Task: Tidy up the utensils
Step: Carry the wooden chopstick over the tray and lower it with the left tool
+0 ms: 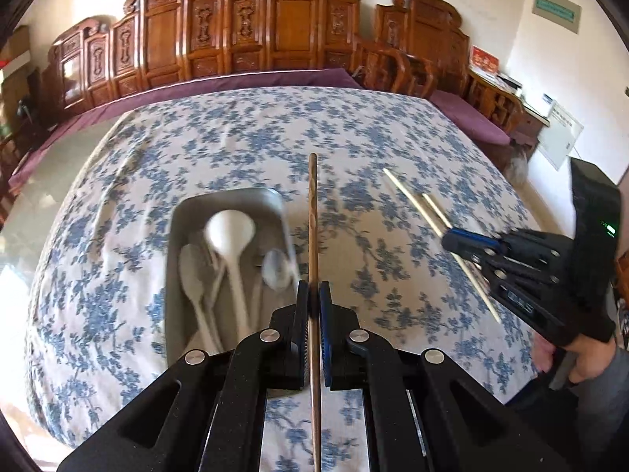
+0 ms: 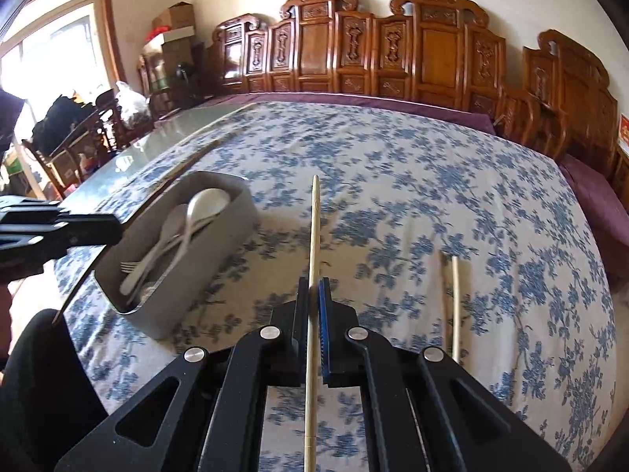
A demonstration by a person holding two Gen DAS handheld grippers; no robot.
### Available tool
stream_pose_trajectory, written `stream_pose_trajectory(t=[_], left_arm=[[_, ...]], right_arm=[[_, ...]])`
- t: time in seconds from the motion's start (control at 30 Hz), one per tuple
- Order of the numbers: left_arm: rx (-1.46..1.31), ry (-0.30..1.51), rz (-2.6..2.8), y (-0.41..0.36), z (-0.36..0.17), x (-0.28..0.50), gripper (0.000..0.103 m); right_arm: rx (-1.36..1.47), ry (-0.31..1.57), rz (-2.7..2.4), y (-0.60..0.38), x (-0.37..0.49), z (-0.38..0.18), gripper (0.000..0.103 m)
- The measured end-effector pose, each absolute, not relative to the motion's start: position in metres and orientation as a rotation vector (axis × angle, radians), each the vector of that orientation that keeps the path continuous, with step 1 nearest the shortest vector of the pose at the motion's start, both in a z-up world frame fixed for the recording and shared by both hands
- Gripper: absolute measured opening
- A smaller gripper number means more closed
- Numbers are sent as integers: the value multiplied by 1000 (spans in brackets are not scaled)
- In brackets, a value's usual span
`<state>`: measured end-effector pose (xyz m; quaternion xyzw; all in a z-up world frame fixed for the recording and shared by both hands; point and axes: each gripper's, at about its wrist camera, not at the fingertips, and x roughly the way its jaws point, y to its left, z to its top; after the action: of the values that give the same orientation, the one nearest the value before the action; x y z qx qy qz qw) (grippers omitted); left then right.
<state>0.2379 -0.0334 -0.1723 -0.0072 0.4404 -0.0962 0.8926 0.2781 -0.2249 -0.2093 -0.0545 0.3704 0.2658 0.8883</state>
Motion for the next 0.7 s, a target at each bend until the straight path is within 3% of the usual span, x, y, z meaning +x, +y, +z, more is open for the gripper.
stream_pose_trajectory(t=[0.7], left_arm=[[-35, 984, -55, 30, -221, 285, 4]], right_arm=[[-139, 748, 619, -195, 261, -201, 6]])
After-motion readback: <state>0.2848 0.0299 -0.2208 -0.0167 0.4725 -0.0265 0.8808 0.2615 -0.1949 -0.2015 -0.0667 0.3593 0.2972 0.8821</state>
